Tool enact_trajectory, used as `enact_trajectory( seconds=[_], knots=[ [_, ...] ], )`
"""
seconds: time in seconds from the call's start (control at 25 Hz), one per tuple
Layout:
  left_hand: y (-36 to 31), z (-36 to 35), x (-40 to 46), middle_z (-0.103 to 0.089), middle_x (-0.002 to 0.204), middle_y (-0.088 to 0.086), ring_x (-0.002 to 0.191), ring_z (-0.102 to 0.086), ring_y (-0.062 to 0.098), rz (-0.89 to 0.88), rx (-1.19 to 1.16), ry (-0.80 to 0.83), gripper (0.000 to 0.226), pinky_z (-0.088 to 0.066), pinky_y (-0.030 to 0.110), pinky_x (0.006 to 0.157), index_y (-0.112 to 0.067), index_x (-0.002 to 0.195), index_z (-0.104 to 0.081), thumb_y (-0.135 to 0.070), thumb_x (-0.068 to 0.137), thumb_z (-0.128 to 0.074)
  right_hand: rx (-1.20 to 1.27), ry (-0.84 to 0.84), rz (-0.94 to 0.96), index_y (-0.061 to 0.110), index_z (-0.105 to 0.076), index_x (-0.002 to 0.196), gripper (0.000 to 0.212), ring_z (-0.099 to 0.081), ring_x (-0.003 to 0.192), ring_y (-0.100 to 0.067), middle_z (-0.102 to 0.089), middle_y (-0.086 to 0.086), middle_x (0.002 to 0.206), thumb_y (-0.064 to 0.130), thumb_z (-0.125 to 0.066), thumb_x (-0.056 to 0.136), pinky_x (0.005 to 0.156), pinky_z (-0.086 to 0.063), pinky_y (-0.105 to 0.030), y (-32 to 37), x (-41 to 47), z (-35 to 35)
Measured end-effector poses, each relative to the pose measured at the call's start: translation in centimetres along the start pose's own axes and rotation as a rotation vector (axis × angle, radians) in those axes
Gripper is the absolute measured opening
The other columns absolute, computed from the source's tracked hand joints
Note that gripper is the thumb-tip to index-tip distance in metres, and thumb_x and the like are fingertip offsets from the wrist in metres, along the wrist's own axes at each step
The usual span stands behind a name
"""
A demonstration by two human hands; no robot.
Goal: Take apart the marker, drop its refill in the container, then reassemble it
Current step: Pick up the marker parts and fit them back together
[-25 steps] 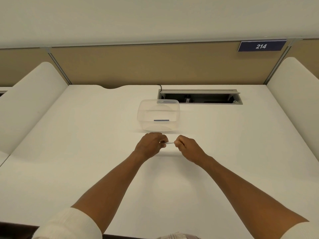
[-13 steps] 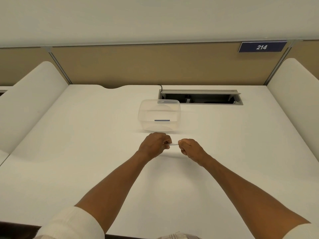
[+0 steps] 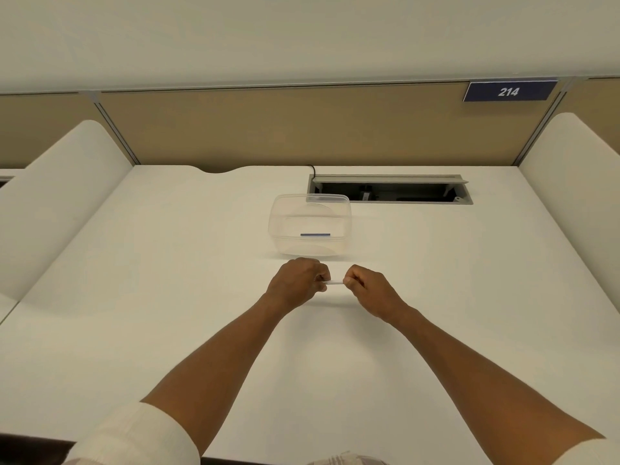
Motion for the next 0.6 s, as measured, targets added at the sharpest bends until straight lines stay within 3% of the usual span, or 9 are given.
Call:
enact_trajectory(
  seconds=[0.16,0.32,0.44,0.6],
  knots=[
    [-0.4,0.0,-0.1,-0.069,0.086,-0.006,0.082,-0.059,0.019,-0.015,0.006,-0.008,0.008,-0.043,0.029,0.064,-0.022,0.088,-0.070,-0.019,0.081,-0.072,0.039,0.040,-0.079,0.016,-0.043,0.064,0.037,-0.036,0.056,-0.017,-0.043,0.002,0.058,0.027,-0.041,0.100,0.058,-0.032,-0.032,-0.2,-0.1,-0.7],
    [-0.9,-0.1,-0.2,-0.069,0.087,-0.005,0.082,-0.059,0.018,-0.035,0.027,-0.004,0.009,-0.042,0.029,0.064,-0.021,0.088,-0.069,-0.018,0.080,-0.073,0.420,0.116,-0.310,0.016,-0.046,0.062,0.043,-0.034,0.044,-0.016,-0.040,-0.002,0.052,0.035,-0.040,0.101,0.044,-0.027,-0.023,-0.9,-0.9,-1.6],
    [-0.6,0.0,-0.3,-0.069,0.088,-0.005,0.083,-0.060,0.019,-0.015,0.029,-0.009,0.009,-0.046,0.031,0.066,-0.021,0.088,-0.069,-0.019,0.080,-0.073,0.383,0.074,-0.270,0.013,-0.058,0.072,0.047,-0.045,0.044,-0.015,-0.056,-0.001,0.056,0.043,-0.038,0.103,0.042,-0.031,-0.023,-1.2,-0.8,-1.3],
    [-0.4,0.3,-0.4,-0.069,0.090,-0.004,0.085,-0.060,0.020,0.003,0.020,-0.019,0.011,-0.050,0.034,0.070,-0.020,0.090,-0.069,-0.019,0.080,-0.073,0.249,0.018,-0.116,0.012,-0.059,0.082,0.024,-0.050,0.053,-0.016,-0.065,0.001,0.070,0.026,-0.048,0.099,0.053,-0.039,-0.025,-0.8,-0.5,-0.5]
  ],
)
Point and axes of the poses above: each hand's wrist, its own x-axis towards the middle knuckle, its own z-axis out of the back of the hand, y = z × x, the point moved 6 cm from there along x, towards the middle knuckle
